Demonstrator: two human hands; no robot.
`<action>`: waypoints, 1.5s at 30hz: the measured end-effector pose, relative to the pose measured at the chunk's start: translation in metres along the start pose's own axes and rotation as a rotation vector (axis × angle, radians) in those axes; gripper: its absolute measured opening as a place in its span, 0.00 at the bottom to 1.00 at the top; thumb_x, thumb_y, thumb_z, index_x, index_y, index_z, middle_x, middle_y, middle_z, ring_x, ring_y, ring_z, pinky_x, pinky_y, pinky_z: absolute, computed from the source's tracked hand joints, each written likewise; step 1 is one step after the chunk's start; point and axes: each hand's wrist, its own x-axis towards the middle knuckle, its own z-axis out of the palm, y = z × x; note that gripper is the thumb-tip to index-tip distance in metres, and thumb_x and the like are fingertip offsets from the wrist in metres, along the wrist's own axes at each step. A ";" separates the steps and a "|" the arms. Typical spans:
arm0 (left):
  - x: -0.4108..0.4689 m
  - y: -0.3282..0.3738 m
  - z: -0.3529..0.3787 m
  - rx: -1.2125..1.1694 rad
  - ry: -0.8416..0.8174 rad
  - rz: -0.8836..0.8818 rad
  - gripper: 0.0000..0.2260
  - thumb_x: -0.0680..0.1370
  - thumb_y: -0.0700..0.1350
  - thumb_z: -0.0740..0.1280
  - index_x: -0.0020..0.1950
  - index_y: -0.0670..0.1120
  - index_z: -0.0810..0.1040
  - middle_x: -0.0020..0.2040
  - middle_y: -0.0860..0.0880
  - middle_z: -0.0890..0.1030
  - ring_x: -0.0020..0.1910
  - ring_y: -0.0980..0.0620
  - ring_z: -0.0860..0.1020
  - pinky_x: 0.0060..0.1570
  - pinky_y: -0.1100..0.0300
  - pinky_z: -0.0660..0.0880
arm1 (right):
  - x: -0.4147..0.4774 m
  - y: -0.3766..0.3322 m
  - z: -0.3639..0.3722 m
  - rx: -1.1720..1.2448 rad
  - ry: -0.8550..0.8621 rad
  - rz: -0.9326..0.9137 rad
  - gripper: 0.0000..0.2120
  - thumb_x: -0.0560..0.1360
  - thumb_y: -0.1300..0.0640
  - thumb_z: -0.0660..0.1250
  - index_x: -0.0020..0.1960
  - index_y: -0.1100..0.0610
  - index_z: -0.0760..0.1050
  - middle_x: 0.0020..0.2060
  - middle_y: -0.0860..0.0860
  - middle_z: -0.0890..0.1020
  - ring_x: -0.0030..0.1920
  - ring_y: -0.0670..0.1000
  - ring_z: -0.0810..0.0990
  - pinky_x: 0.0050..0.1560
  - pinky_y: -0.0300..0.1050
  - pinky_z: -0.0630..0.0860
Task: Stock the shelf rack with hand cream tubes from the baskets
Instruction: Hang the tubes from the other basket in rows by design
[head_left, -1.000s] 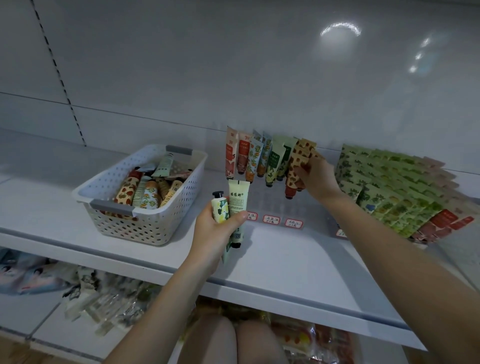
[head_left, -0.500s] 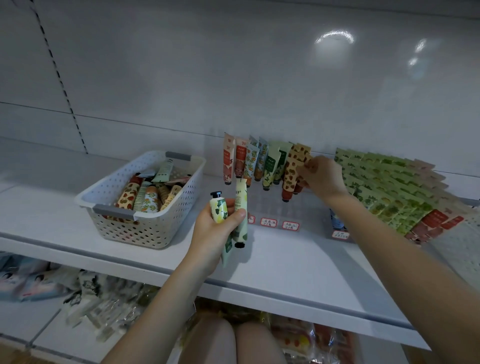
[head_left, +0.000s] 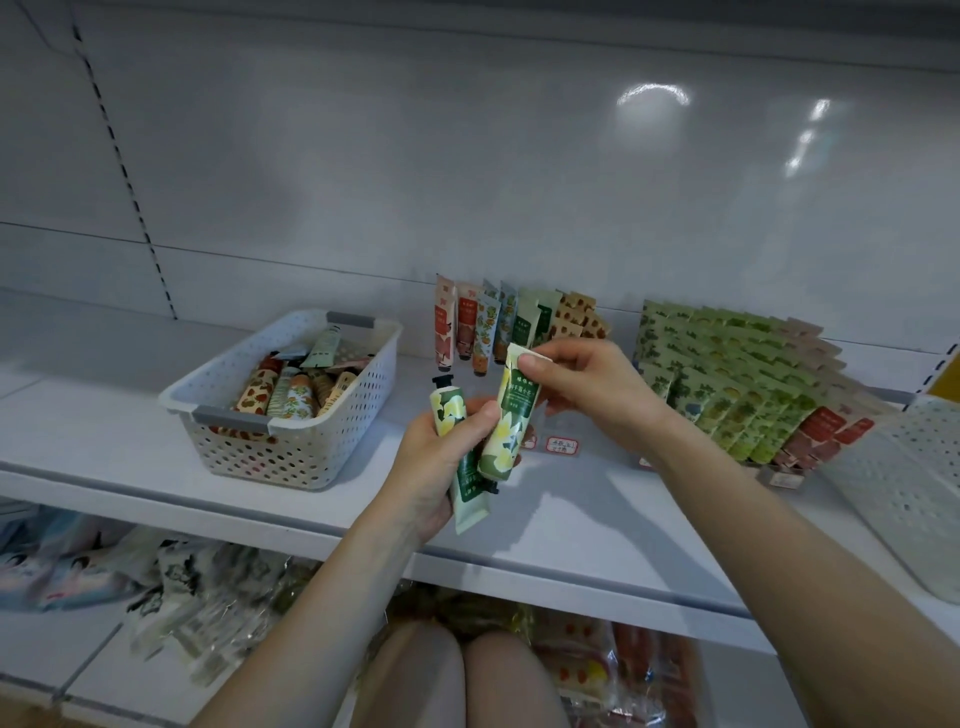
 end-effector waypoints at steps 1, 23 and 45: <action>-0.001 -0.001 -0.001 0.037 0.002 0.005 0.14 0.67 0.45 0.70 0.50 0.41 0.80 0.46 0.39 0.83 0.48 0.39 0.80 0.51 0.44 0.77 | -0.001 0.001 0.000 0.017 0.032 0.005 0.03 0.74 0.59 0.68 0.42 0.55 0.79 0.30 0.46 0.82 0.29 0.41 0.79 0.31 0.33 0.76; 0.019 -0.012 -0.026 0.242 0.247 -0.118 0.12 0.80 0.50 0.56 0.45 0.42 0.70 0.33 0.47 0.72 0.28 0.52 0.72 0.32 0.58 0.72 | 0.075 -0.045 -0.060 -0.634 0.574 -0.156 0.10 0.76 0.63 0.61 0.42 0.66 0.80 0.38 0.60 0.83 0.37 0.55 0.81 0.41 0.44 0.78; 0.039 -0.015 -0.030 0.310 0.282 -0.007 0.08 0.80 0.48 0.59 0.47 0.44 0.71 0.37 0.46 0.75 0.34 0.51 0.75 0.44 0.52 0.75 | 0.133 0.002 -0.037 -0.883 0.335 0.080 0.11 0.76 0.65 0.60 0.49 0.70 0.78 0.45 0.64 0.82 0.38 0.54 0.75 0.31 0.41 0.70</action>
